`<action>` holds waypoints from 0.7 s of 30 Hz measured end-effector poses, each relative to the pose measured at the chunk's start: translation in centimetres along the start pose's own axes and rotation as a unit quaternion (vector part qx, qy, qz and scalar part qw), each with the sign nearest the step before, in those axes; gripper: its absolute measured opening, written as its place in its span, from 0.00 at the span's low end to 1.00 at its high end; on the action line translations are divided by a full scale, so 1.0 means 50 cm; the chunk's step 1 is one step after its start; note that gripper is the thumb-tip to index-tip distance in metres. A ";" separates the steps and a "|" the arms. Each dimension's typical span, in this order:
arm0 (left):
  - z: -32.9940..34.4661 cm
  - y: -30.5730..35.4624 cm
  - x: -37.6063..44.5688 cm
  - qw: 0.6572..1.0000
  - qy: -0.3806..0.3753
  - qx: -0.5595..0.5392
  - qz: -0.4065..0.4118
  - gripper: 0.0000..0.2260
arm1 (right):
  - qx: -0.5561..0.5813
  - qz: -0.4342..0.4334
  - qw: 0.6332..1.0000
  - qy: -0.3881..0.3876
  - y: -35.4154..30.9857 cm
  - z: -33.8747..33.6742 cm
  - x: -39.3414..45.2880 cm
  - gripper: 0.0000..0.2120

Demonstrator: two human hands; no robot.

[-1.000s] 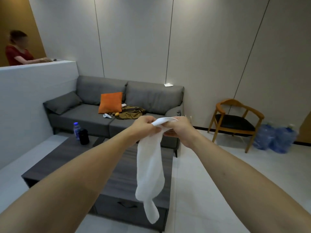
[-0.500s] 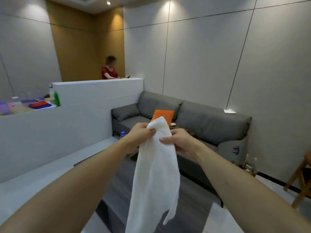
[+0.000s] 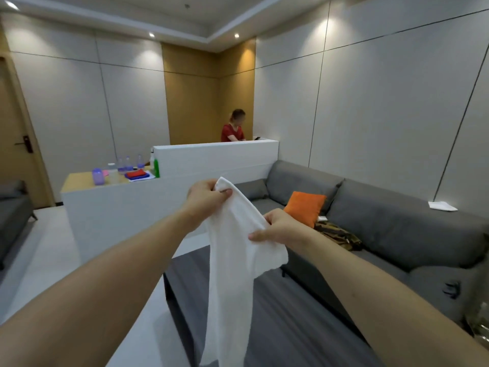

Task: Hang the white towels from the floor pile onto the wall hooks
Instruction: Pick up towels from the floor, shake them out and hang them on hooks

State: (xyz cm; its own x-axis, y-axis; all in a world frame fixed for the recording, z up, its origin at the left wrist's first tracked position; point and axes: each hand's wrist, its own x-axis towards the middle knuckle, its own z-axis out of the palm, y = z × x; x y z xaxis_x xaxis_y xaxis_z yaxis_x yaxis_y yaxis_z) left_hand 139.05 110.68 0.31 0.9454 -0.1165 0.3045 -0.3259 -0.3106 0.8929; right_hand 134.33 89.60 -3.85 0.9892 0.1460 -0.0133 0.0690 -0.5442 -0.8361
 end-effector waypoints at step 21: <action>-0.193 -0.239 0.392 0.961 0.232 0.145 -0.036 0.04 | -0.332 0.007 0.920 0.207 0.024 -0.151 0.491 0.12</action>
State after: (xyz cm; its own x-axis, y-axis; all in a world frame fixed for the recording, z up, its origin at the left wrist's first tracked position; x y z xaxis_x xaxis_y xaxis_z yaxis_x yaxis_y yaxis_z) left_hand 161.54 121.20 -1.18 0.8455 0.3280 0.4213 -0.1853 -0.5598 0.8076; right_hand 159.66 86.29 -1.03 0.9455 -0.1180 0.3037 -0.0164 -0.9482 -0.3172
